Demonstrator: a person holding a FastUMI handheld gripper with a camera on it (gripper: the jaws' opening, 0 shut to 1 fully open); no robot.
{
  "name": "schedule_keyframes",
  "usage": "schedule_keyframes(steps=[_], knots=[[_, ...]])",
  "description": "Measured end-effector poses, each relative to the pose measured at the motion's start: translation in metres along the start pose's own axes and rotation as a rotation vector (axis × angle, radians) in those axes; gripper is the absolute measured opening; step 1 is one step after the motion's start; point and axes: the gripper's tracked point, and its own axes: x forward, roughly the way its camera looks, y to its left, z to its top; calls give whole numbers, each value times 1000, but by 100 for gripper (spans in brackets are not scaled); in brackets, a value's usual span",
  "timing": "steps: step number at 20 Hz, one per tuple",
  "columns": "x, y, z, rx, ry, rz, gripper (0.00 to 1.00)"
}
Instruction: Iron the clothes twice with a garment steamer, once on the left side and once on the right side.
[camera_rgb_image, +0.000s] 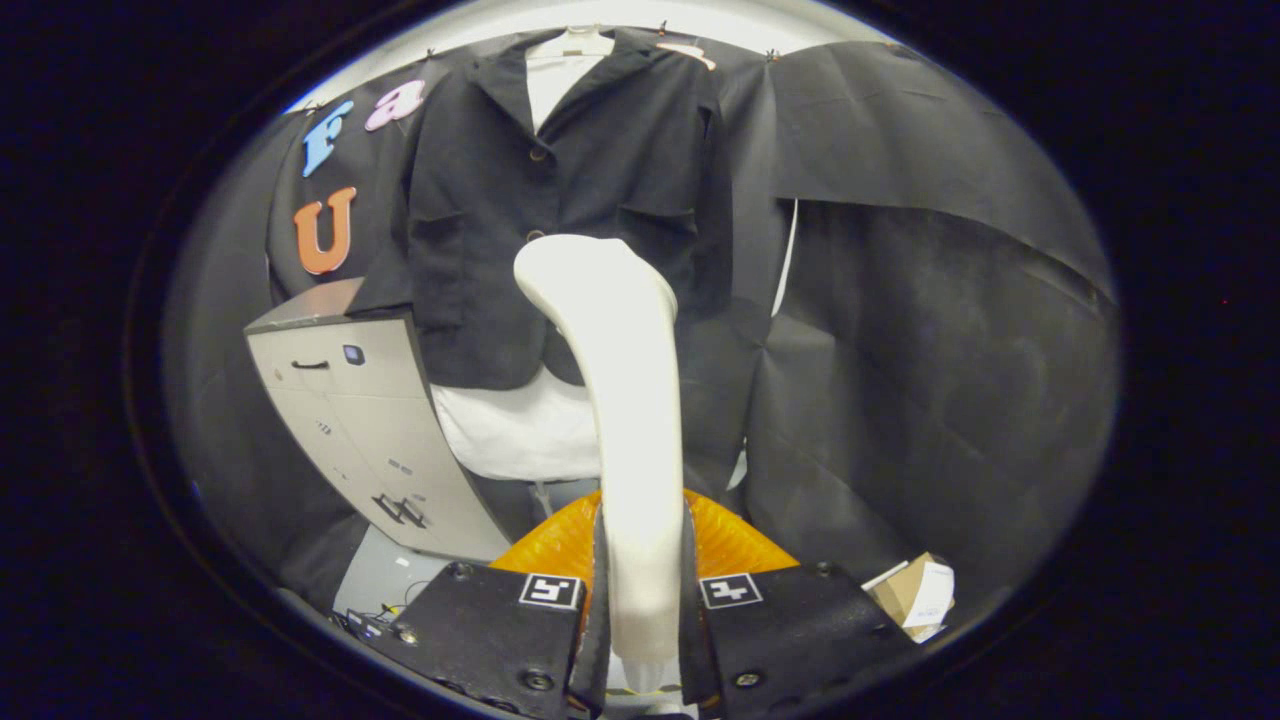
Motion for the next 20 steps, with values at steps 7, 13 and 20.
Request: schedule_keyframes(steps=[7, 13, 20], knots=[[-76, -66, 31, -46, -158, 95, 30], [-140, -104, 62, -43, -280, 216, 30], [-204, -99, 92, 33, -393, 334, 30]])
